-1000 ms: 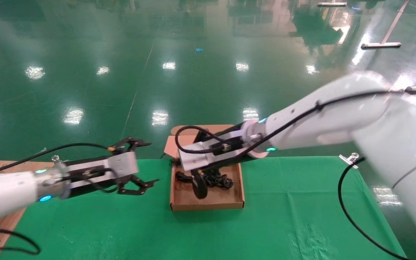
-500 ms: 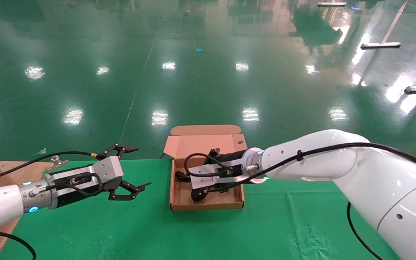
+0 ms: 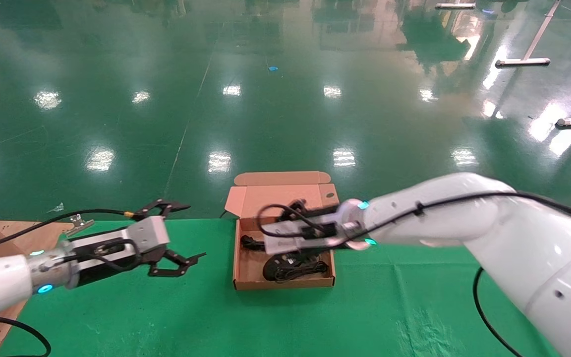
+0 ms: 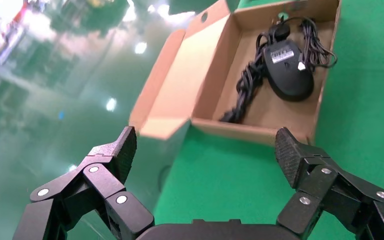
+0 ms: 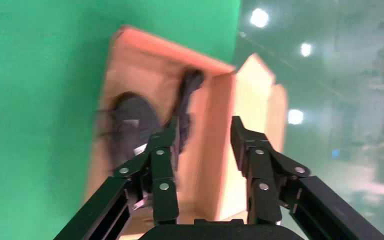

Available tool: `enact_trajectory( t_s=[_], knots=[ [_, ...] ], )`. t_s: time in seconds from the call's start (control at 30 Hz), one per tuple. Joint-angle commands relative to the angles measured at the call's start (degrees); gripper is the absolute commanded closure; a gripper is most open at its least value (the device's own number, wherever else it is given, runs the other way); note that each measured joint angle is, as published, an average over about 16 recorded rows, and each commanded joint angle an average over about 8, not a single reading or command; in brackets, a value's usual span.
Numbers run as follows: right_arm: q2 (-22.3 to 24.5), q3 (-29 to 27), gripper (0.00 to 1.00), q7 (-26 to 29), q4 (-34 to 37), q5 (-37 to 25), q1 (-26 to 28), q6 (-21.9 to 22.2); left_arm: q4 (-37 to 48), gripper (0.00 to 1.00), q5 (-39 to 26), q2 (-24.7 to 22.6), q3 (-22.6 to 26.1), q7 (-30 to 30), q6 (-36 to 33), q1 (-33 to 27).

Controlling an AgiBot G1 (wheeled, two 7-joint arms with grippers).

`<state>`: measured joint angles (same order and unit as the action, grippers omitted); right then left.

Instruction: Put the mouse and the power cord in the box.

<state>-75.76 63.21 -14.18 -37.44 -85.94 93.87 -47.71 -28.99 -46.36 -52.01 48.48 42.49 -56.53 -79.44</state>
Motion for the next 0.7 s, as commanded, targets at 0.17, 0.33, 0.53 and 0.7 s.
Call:
enact_trajectory(
  t_s=[0.17, 0.33, 0.53, 0.7],
  knots=[
    [3.81, -4.41, 0.0, 2.33, -3.38, 4.13, -3.03, -3.54, -4.07, 0.0, 0.42, 1.55, -2.96, -4.86, -2.66, 1.63],
    [7.4, -8.57, 0.0, 4.53, -6.57, 8.01, -5.88, -6.89, -7.97, 0.0, 0.81, 3.04, -5.8, -9.52, -5.21, 3.2],
    [11.75, -13.61, 0.0, 7.19, -10.43, 12.72, -9.33, -10.95, -12.7, 0.0, 1.29, 4.84, -9.24, -15.17, -8.3, 5.09],
    [15.35, -17.78, 0.0, 9.4, -13.62, 16.61, -12.18, -14.31, -16.61, 0.0, 1.68, 6.33, -12.09, -19.84, -10.86, 6.66]
  ],
)
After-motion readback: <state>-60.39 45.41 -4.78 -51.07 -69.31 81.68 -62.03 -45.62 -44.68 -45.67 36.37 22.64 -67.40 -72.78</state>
